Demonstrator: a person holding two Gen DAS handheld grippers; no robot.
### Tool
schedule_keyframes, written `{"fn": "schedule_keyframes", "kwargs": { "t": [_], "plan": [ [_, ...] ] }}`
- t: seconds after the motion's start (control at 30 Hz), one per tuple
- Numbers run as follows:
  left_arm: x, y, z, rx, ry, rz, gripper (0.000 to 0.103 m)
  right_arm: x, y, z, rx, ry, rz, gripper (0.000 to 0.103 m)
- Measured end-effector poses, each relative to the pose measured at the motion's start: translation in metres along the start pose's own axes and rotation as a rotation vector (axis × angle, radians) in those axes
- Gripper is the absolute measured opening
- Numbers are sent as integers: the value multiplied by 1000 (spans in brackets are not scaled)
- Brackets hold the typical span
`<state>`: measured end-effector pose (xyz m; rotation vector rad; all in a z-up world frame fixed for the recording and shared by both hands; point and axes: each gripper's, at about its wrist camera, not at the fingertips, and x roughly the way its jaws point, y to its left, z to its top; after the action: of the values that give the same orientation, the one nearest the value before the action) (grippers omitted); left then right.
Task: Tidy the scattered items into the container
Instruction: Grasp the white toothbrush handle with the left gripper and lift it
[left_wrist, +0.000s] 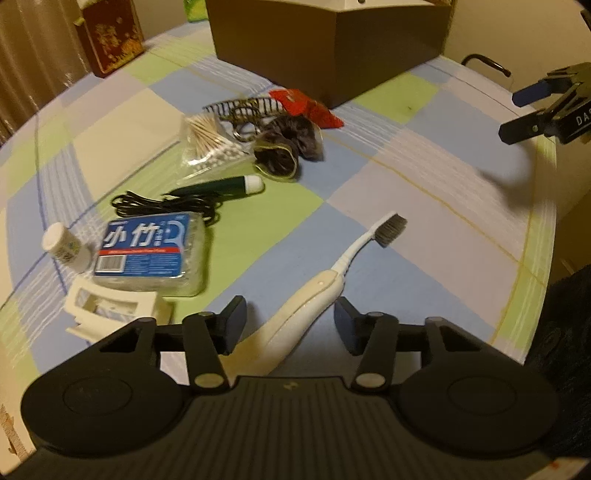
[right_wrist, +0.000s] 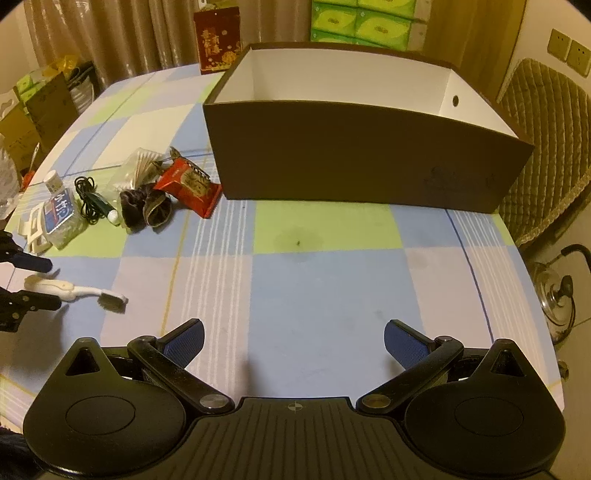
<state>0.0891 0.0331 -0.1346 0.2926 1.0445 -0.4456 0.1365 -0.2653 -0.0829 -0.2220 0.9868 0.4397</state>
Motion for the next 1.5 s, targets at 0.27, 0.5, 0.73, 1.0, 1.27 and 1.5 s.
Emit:
{"fn": "schedule_keyframes", "kwargs": {
  "t": [0.27,0.5,0.73,1.0,1.27,1.5],
  "plan": [
    [-4,4,-5,-54,39,-31,17,7,-5,5,-16,19,18,101],
    [-16,-7,-19,-173,86,7,18,15,-11,9,-40,36,42,101],
    [-10,-16,-13,-174,81,65,21,21,-17,17,-91,46,76,101],
    [-9,-36,-9,-236,92,125,16,33,-32,28,-158,58,131,101],
    [-28,-52,-5,-443,42,201,16,47,-41,41,-252,59,224,101],
    [-58,-59,2,-603,-42,264,16,54,-28,49,-295,36,287,101]
  ]
}}
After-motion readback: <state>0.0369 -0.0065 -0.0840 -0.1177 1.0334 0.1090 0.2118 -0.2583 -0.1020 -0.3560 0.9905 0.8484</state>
